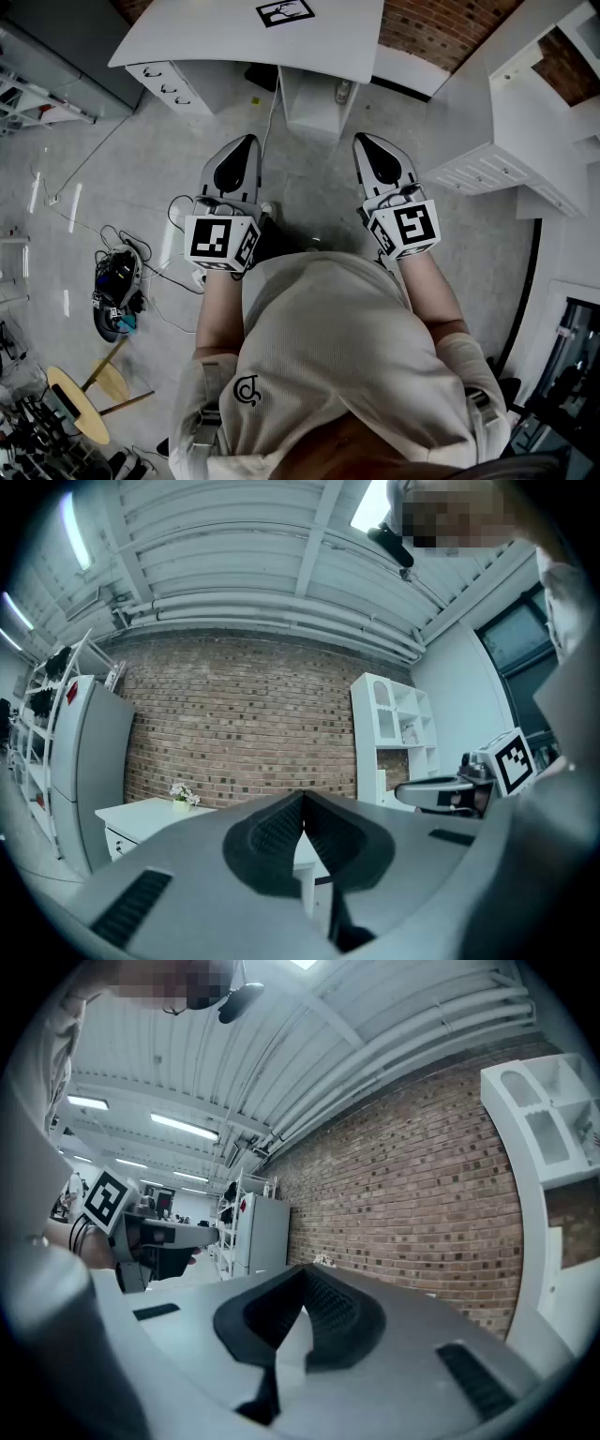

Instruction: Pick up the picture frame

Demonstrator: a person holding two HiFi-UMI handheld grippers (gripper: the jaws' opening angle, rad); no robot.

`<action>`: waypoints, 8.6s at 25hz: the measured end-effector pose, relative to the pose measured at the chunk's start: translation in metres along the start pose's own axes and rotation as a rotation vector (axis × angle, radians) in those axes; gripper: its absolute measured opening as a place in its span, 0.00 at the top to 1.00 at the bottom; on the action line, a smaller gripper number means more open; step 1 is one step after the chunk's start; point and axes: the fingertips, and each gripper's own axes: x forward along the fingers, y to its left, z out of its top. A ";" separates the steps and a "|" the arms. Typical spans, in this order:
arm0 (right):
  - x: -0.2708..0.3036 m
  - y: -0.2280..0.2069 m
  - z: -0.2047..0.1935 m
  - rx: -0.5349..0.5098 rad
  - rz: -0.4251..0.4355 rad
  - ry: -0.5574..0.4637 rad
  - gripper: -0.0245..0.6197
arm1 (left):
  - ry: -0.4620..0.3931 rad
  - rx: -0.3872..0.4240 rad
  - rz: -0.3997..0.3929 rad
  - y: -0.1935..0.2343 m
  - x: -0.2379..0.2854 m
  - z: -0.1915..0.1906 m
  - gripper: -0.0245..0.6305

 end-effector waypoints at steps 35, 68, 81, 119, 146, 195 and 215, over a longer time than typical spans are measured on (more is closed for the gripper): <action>0.284 0.020 -0.032 0.054 -0.137 0.126 0.95 | 0.090 0.007 -0.128 0.259 0.120 -0.014 0.94; 0.595 -0.185 -0.116 0.174 -0.217 0.270 0.95 | 0.152 -0.023 -0.158 0.428 0.444 -0.048 0.94; 0.637 -0.169 -0.223 0.346 -0.259 0.631 0.95 | 0.211 -0.076 -0.396 0.461 0.501 -0.084 0.94; 0.645 -0.159 -0.369 0.331 -0.375 1.079 0.83 | 0.420 -0.131 -0.578 0.508 0.509 -0.182 0.94; 0.590 -0.070 -0.369 0.200 -0.109 1.073 0.84 | 0.460 -0.151 -0.506 0.459 0.414 -0.200 0.94; 0.491 0.055 -0.364 0.087 0.340 1.081 0.85 | 0.635 -0.157 -0.416 0.405 0.267 -0.270 0.94; 0.485 0.050 -0.363 -0.025 0.472 1.086 0.85 | 0.881 -0.978 -0.483 0.378 0.312 -0.357 0.47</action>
